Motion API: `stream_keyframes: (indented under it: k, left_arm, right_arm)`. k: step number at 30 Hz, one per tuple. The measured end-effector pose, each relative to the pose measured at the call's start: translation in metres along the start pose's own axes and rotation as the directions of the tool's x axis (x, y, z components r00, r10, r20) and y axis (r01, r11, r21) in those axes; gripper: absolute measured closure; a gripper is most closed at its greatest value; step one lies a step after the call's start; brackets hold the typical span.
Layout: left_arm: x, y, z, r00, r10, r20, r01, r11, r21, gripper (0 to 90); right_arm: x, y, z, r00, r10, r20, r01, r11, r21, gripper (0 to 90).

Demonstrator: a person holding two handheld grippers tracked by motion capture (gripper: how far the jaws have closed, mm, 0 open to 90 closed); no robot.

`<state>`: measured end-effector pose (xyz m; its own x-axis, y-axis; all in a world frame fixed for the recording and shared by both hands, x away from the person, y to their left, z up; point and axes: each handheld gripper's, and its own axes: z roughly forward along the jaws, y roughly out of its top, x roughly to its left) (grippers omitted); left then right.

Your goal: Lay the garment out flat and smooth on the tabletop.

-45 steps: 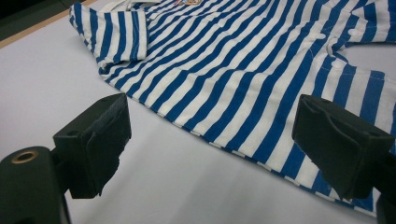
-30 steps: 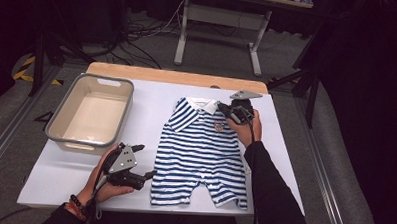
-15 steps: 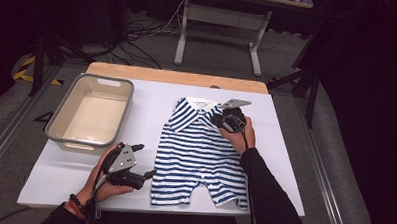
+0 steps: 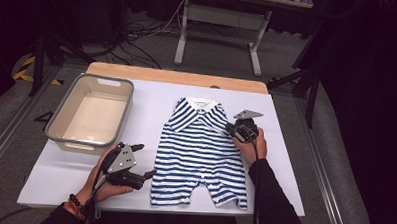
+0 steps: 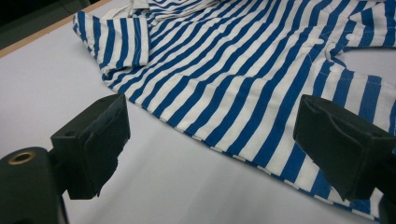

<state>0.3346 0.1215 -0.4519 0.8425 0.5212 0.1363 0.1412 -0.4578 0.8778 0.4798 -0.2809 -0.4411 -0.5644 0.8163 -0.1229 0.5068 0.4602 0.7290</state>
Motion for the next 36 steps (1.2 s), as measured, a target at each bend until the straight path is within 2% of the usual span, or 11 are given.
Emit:
stream_keyframes:
  k: [2,5,9,12,14,16,19,25,31,32,36]
  left_arm:
    - [-0.001,0.000,0.000,1.0000,0.003,0.001,-0.003,1.0000,0.002,12.0]
    - [-0.002,0.001,0.000,1.0000,0.003,0.000,-0.003,1.0000,0.000,12.0]
    - [-0.001,0.000,0.000,1.0000,0.002,0.002,-0.002,1.0000,0.002,12.0]
    - [-0.001,0.000,0.000,1.0000,0.004,0.002,-0.004,1.0000,0.001,12.0]
    - [-0.001,0.001,0.000,1.0000,0.001,-0.002,-0.001,1.0000,-0.001,12.0]
    - [-0.001,0.001,0.000,1.0000,-0.001,-0.001,0.001,1.0000,-0.003,12.0]
    - [-0.001,0.001,0.000,1.0000,0.001,0.005,-0.001,1.0000,-0.003,12.0]
    - [-0.001,0.000,0.000,1.0000,-0.005,0.008,0.005,1.0000,0.000,12.0]
    - [-0.001,0.000,-0.001,1.0000,-0.004,0.005,0.004,1.0000,-0.003,11.9]
    - [-0.001,0.000,-0.001,1.0000,-0.007,0.006,0.007,1.0000,-0.001,11.9]
    - [-0.001,0.000,0.000,1.0000,-0.005,0.004,0.005,1.0000,0.000,11.9]
  right_arm:
    - [-0.001,-0.008,0.001,0.9999,0.015,-0.004,-0.015,1.000,0.008,86.2]
    - [-0.002,-0.016,-0.001,0.9984,0.054,-0.018,-0.054,0.998,-0.021,86.6]
    - [0.005,-0.019,-0.006,0.9995,0.028,-0.012,-0.028,0.999,-0.022,87.3]
    - [0.008,-0.018,-0.010,0.9997,-0.022,-0.015,0.022,1.000,0.005,86.4]
    - [0.006,-0.015,-0.013,0.9994,-0.032,0.016,0.032,0.999,-0.005,85.0]
    - [-0.001,-0.011,-0.016,0.9997,0.012,0.021,-0.011,0.999,-0.048,86.3]
    - [-0.010,-0.006,-0.014,0.9969,0.033,0.071,-0.028,0.997,-0.072,87.6]
    - [-0.014,-0.010,0.000,0.9970,0.037,0.068,-0.036,0.999,-0.016,87.5]
    - [-0.015,-0.021,-0.005,0.9960,0.057,0.069,-0.057,0.998,0.002,85.6]
    - [-0.014,-0.022,-0.007,0.9957,0.065,0.067,-0.064,0.998,-0.006,85.4]
    - [-0.009,-0.026,-0.021,0.9944,0.100,0.034,-0.097,0.990,-0.098,81.7]
